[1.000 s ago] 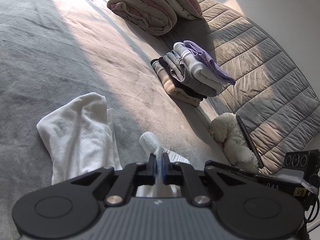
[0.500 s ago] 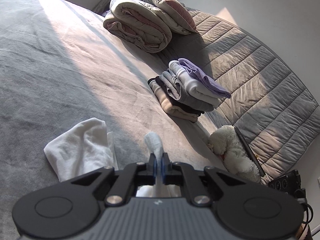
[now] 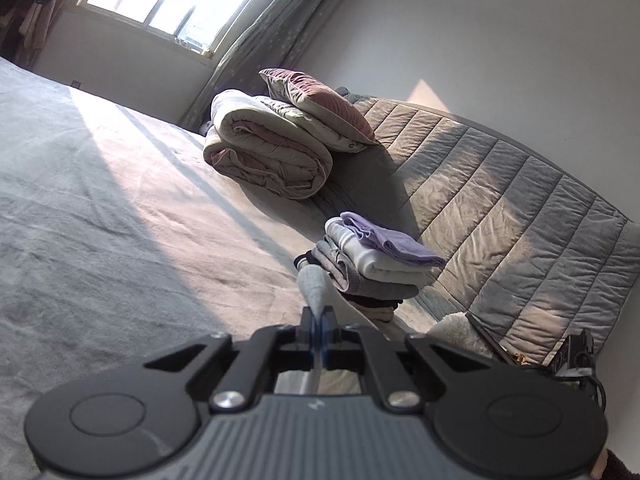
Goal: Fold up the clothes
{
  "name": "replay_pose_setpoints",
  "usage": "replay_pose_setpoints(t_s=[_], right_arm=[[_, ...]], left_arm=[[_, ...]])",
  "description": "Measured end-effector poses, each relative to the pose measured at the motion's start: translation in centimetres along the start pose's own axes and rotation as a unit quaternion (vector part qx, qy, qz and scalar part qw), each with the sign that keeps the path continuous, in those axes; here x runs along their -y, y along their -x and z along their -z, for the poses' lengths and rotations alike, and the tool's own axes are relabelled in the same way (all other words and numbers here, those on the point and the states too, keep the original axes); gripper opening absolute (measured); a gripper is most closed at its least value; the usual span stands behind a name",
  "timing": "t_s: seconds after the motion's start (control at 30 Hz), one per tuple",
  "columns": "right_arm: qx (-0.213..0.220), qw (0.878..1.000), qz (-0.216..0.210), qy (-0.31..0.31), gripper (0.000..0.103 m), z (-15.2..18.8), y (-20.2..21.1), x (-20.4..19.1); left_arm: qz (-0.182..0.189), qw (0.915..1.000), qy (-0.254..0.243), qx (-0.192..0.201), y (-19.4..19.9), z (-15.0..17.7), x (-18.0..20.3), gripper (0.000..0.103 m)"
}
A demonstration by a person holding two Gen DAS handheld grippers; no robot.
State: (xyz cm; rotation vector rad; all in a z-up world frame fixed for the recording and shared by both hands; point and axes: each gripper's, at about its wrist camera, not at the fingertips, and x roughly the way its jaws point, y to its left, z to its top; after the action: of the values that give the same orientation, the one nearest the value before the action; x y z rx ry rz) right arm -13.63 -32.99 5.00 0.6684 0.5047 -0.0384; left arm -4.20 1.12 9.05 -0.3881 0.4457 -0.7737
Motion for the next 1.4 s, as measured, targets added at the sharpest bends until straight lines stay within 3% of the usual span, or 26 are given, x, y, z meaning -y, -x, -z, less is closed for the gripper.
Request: replay_pose_setpoints(t_s=[0.17, 0.67, 0.93, 1.1, 1.4], right_arm=[[0.067, 0.996, -0.034, 0.045, 0.009, -1.7, 1.8, -2.9], [0.163, 0.974, -0.074, 0.138, 0.009, -4.0, 0.6, -11.6], [0.165, 0.961, -0.094, 0.202, 0.009, -4.5, -1.6, -18.1], [0.158, 0.951, -0.109, 0.242, 0.009, -3.9, -2.5, -22.0], [0.083, 0.95, -0.16, 0.256, 0.009, -1.2, -2.7, -24.2]], left_arm=[[-0.023, 0.998, -0.034, 0.048, 2.9, -2.1, 2.3, 0.002], [-0.099, 0.9836, -0.066, 0.136, 10.0, -5.0, 5.8, 0.002], [-0.121, 0.9743, -0.034, 0.187, 13.7, -6.3, 3.5, 0.002], [-0.161, 0.9655, -0.03, 0.203, 15.3, -7.0, 0.6, 0.002], [-0.214, 0.9631, -0.013, 0.162, 13.9, -10.9, -8.0, 0.002]])
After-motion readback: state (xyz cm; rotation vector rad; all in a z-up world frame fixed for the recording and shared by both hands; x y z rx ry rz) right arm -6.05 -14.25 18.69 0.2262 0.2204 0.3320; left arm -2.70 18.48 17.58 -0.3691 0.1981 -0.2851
